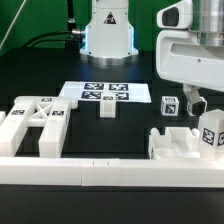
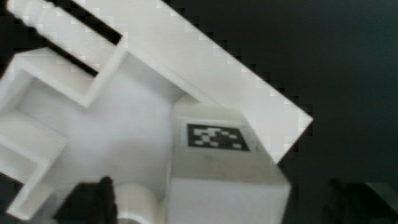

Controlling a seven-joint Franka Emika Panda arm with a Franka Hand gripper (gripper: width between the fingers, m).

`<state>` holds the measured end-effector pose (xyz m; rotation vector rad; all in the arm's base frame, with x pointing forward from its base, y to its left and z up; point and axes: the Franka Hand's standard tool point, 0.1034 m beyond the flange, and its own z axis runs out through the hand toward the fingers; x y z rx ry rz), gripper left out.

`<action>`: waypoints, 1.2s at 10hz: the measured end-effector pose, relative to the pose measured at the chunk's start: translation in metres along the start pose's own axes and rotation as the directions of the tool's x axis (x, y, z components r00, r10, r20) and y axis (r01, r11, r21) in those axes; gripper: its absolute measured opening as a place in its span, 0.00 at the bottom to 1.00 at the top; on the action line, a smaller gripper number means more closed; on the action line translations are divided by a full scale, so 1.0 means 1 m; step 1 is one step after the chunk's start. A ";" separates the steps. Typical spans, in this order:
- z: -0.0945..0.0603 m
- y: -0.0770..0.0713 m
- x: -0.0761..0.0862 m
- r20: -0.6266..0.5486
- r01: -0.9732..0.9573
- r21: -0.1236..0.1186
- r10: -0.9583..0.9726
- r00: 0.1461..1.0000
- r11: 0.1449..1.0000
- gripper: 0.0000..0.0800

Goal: Assemble chair

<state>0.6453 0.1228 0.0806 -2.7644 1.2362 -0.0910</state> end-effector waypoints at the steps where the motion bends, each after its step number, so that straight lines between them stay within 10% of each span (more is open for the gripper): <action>1: 0.000 0.000 0.000 -0.001 0.106 -0.001 -0.106 0.994 0.994 0.80; 12: 0.004 -0.001 -0.002 0.010 0.904 -0.055 -0.905 0.425 0.423 0.78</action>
Offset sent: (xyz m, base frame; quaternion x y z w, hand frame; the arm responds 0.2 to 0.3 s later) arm 0.0038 -0.0031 0.0041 -0.0261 0.0031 -0.3206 0.9468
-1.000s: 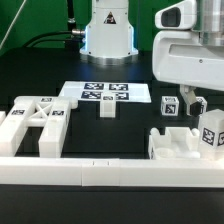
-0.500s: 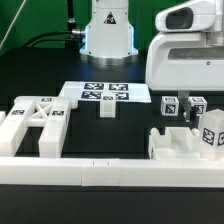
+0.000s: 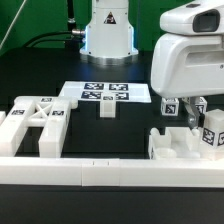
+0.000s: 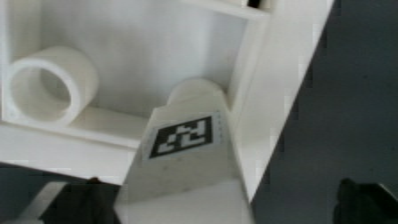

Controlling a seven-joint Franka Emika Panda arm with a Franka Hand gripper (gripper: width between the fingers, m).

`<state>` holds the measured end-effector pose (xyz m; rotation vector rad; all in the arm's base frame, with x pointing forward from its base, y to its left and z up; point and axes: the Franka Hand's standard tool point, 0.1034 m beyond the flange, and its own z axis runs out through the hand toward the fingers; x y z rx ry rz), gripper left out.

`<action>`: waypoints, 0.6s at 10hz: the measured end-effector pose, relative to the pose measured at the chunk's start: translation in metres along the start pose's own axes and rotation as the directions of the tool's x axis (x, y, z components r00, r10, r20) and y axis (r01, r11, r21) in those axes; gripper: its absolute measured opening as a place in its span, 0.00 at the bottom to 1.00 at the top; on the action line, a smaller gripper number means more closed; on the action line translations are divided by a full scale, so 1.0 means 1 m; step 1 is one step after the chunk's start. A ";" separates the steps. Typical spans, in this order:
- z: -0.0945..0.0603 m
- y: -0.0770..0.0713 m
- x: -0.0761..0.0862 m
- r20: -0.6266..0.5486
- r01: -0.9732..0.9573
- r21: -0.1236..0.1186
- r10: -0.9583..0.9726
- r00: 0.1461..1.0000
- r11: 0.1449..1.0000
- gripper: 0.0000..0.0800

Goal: Assemble chair

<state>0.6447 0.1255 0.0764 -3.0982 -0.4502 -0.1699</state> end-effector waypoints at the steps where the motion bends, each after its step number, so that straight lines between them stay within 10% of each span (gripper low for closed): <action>1: 0.000 0.000 0.000 0.000 -0.001 0.000 0.001 1.000 1.000 0.78; 3: 0.000 0.001 0.000 0.000 -0.016 -0.001 0.016 1.000 1.000 0.36; 6: 0.000 0.002 -0.001 0.001 -0.151 0.007 0.151 0.988 0.988 0.36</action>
Offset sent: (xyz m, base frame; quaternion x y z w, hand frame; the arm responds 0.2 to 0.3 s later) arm 0.0000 0.0000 0.0000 0.0000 0.0000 0.0650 0.9979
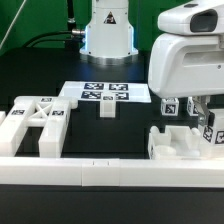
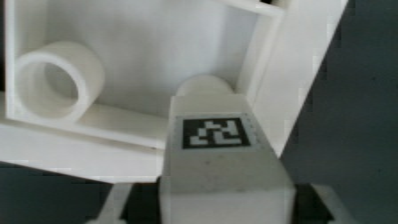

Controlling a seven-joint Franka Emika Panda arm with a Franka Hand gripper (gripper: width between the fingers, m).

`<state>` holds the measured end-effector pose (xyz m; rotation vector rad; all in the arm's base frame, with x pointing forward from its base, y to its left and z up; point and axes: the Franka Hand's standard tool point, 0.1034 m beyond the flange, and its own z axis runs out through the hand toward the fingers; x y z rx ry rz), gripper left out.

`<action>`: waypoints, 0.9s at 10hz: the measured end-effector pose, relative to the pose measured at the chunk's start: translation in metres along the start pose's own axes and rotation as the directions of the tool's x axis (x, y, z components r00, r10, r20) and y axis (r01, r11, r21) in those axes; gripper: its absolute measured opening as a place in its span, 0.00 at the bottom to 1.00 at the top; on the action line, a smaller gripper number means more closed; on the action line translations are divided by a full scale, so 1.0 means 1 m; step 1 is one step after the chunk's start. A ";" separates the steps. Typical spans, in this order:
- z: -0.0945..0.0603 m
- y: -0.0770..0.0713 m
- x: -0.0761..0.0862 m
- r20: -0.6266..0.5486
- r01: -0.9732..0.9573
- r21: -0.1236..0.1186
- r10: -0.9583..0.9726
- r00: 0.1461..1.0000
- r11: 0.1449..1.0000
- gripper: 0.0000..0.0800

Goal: Assemble chair

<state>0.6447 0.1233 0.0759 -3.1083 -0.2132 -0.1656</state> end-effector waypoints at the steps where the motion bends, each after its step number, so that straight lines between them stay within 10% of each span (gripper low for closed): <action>1: 0.000 0.001 0.000 0.001 -0.113 0.006 0.113 0.994 0.994 0.36; 9: 0.000 0.005 -0.001 0.013 -0.745 0.008 0.745 0.667 0.667 0.36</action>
Offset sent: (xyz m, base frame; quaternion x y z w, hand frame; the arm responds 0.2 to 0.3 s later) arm -0.0125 0.0114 -0.0006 0.0290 -0.0486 0.3304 0.9422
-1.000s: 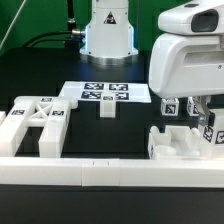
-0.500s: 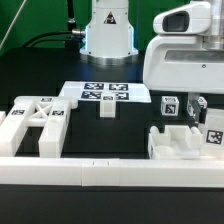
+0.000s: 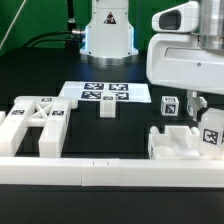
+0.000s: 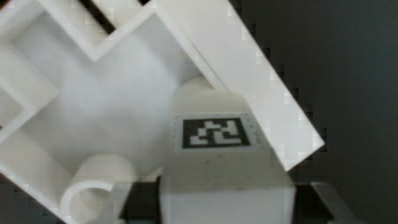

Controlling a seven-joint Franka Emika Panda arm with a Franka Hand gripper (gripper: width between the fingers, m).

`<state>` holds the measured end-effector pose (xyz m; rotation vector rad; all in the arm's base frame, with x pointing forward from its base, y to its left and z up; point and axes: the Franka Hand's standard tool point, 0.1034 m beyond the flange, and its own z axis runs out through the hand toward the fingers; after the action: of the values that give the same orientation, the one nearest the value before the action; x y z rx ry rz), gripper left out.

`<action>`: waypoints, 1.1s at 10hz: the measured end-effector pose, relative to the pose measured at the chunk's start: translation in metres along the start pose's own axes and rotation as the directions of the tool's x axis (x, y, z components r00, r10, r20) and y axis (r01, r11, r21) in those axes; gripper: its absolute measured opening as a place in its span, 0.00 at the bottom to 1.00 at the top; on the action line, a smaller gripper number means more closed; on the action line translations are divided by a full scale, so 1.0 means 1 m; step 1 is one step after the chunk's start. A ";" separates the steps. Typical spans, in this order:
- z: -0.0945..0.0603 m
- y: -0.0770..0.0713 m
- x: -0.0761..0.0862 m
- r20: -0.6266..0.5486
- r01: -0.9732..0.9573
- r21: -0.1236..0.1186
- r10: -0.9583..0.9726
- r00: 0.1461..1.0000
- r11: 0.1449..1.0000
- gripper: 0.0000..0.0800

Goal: Assemble chair

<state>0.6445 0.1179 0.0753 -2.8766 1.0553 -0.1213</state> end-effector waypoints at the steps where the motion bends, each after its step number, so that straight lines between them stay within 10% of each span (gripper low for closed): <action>1: 0.000 -0.001 -0.001 0.008 -0.087 0.005 0.087 0.996 0.996 0.36; 3: 0.000 -0.002 -0.003 0.011 -0.066 0.006 0.066 0.998 0.998 0.69; 5: 0.000 -0.003 -0.007 0.017 0.108 -0.005 -0.108 0.994 0.994 0.79; 11: 0.002 0.000 -0.005 0.017 0.645 -0.018 -0.645 0.764 0.764 0.81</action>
Offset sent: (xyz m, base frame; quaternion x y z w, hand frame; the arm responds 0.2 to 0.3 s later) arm -0.0020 0.0003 0.0037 -0.0628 0.0156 -0.2562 0.9645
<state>0.6412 0.1209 0.0726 -3.1135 0.0036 -0.1291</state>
